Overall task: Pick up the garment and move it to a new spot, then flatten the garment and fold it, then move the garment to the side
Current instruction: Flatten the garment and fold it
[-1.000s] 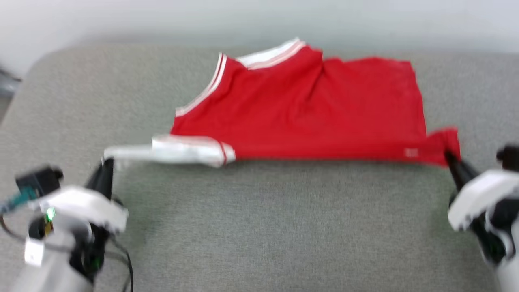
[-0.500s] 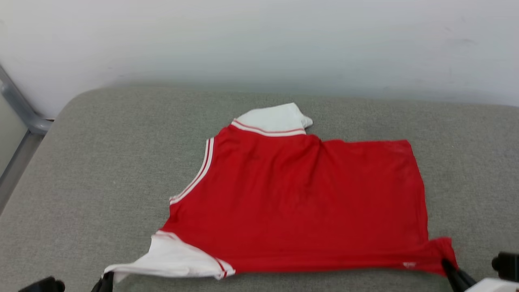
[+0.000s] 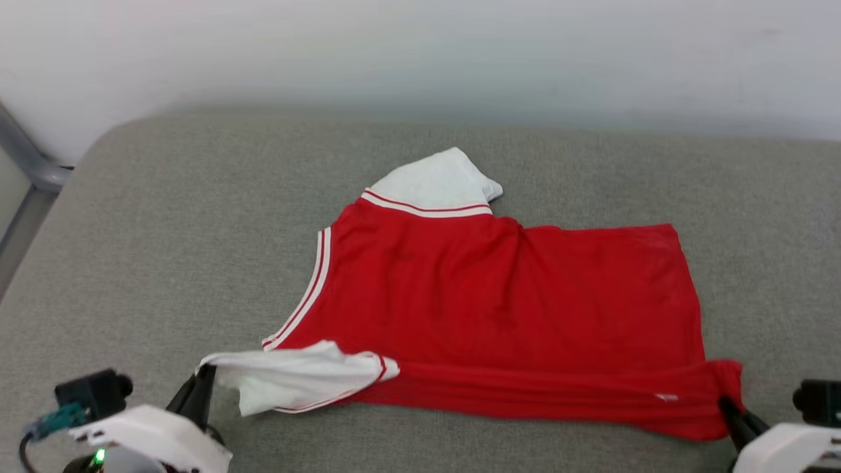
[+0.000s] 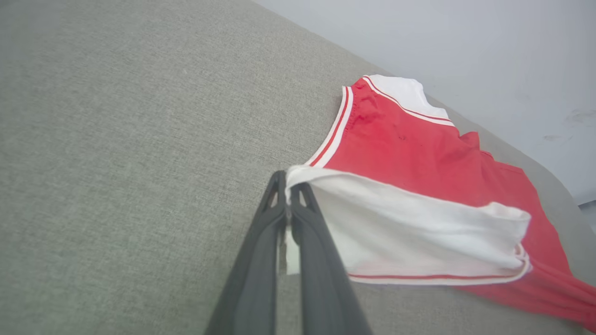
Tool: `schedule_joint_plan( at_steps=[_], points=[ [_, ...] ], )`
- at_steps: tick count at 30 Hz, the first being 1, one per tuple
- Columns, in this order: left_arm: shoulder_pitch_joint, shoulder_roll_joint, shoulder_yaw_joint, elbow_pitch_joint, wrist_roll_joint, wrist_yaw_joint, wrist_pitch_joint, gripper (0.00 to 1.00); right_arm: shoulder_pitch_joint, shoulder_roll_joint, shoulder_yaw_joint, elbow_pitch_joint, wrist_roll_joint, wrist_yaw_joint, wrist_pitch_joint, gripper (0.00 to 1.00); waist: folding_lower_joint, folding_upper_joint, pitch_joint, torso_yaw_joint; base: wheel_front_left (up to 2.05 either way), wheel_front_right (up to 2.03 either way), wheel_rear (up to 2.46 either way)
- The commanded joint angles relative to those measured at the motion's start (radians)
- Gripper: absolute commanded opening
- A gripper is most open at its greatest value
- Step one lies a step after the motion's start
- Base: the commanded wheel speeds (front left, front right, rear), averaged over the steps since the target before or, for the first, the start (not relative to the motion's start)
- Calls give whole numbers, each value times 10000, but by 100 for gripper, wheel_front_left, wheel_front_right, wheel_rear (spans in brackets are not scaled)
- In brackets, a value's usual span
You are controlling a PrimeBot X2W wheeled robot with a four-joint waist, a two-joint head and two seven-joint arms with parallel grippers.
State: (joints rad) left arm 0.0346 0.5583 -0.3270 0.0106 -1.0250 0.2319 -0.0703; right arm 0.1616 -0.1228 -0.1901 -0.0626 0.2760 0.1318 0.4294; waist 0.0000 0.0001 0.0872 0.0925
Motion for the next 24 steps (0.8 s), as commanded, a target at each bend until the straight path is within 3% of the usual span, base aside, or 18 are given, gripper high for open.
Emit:
schedule_joint_plan(
  at_steps=[1, 12, 13, 15, 16, 17, 18, 19, 24],
  points=[
    [-301, -35, -68, 161, 55, -66, 67, 0, -258, 74, 12, 49, -41, -22, 20, 0, 0, -1, 305, -108, 0, 0, 0],
    [-2911, -916, -726, 2697, 44, -1266, 478, 0, -1914, -12, 412, 1194, -524, -19, -311, 0, 0, -1, 1608, -315, 0, 0, 0],
    [-3077, -942, -768, 2985, 32, -1380, 551, 0, -2004, -18, 508, 1327, -512, -19, -328, 4, 0, -1, 1709, -345, 0, 0, 0],
    [-3336, -1106, -948, 3460, -67, -1634, 806, 0, -2106, -58, 581, 1630, -536, -20, -412, 39, 0, -1, 1773, -349, 0, 0, 0],
    [-3433, -1161, -1037, 3666, -113, -1742, 954, 14, -2127, -72, 679, 1775, -528, -20, -452, 59, 0, -1, 1795, -355, 0, 0, 0],
    [-3528, -1188, -1076, 3860, -152, -1831, 1039, 38, -2149, -32, 727, 1905, -422, -20, -484, 86, 0, -1, 1807, -365, 0, 0, 0],
    [-3594, -1221, -1132, 4051, -191, -1898, 1159, 64, -2145, -46, 786, 1983, -446, -20, -577, 100, 0, -1, 1801, -374, 0, 0, 0],
    [-3650, -1271, -1168, 4214, -191, -1975, 1201, 99, -2123, -78, 884, 2035, -435, -20, -674, 100, 0, -1, 1776, -372, 0, 0, 0],
    [-3831, -1303, -1047, 4687, -122, -2052, 807, 100, -1948, -81, 857, 1895, -424, -19, -2124, 100, 0, -1, 1450, -344, 0, 0, 0]
  ],
)
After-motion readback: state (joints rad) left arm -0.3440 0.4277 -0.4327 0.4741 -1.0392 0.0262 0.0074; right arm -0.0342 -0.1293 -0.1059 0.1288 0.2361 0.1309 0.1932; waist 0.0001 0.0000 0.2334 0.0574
